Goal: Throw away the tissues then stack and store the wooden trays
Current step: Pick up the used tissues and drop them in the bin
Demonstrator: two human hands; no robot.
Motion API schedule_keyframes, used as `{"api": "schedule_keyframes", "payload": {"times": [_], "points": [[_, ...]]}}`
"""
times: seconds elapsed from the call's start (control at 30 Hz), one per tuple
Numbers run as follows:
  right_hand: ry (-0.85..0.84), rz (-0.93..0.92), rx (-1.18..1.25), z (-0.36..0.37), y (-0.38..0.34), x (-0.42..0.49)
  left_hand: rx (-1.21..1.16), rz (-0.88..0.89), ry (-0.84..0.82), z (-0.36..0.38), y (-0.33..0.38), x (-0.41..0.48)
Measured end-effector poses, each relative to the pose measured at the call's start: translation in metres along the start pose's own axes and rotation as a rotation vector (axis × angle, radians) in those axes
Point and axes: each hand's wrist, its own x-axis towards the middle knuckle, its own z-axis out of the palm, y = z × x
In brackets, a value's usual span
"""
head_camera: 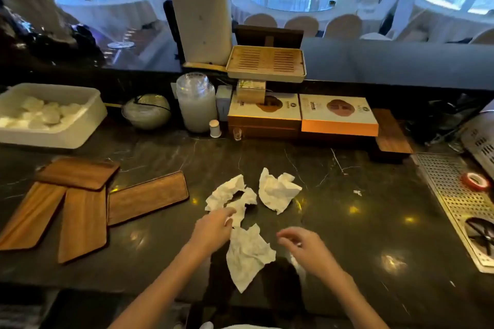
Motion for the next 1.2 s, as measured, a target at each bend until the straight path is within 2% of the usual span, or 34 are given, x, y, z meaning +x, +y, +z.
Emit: {"api": "schedule_keyframes", "payload": {"times": [0.13,0.23,0.33,0.43,0.53,0.63,0.73,0.87,0.97,1.07,1.2], "points": [[-0.086,-0.061,-0.354,0.058,-0.026,0.037,0.122,0.03,-0.051,0.02,0.015,0.042],[-0.094,-0.08,-0.544,0.089,-0.021,0.049,0.233,-0.03,-0.119,0.033,0.01,0.057],[-0.096,-0.046,-0.623,0.107,-0.013,0.044,0.309,-0.018,-0.181,0.04,0.004,0.062],[-0.099,-0.066,-0.677,0.118,0.003,0.035,0.288,-0.002,-0.246,0.047,-0.002,0.059],[-0.022,-0.097,-0.679,0.119,0.013,0.032,0.243,-0.036,-0.242,0.052,-0.004,0.055],[0.059,-0.051,-0.54,0.109,0.022,0.031,0.19,-0.067,-0.216,0.052,-0.003,0.053],[0.154,0.026,-0.217,0.088,0.031,0.028,0.162,-0.09,-0.181,0.052,-0.006,0.047],[0.28,0.16,0.218,0.057,0.041,0.014,0.017,-0.208,-0.074,0.059,-0.013,0.03],[0.293,0.218,0.482,0.046,0.047,0.002,-0.087,-0.27,-0.06,0.066,-0.023,0.014],[0.307,0.245,0.583,0.046,0.055,-0.008,-0.171,-0.357,0.038,0.074,-0.035,-0.01],[0.197,0.332,0.739,0.067,0.059,-0.022,-0.257,-0.395,0.193,0.083,-0.047,-0.068]]}}
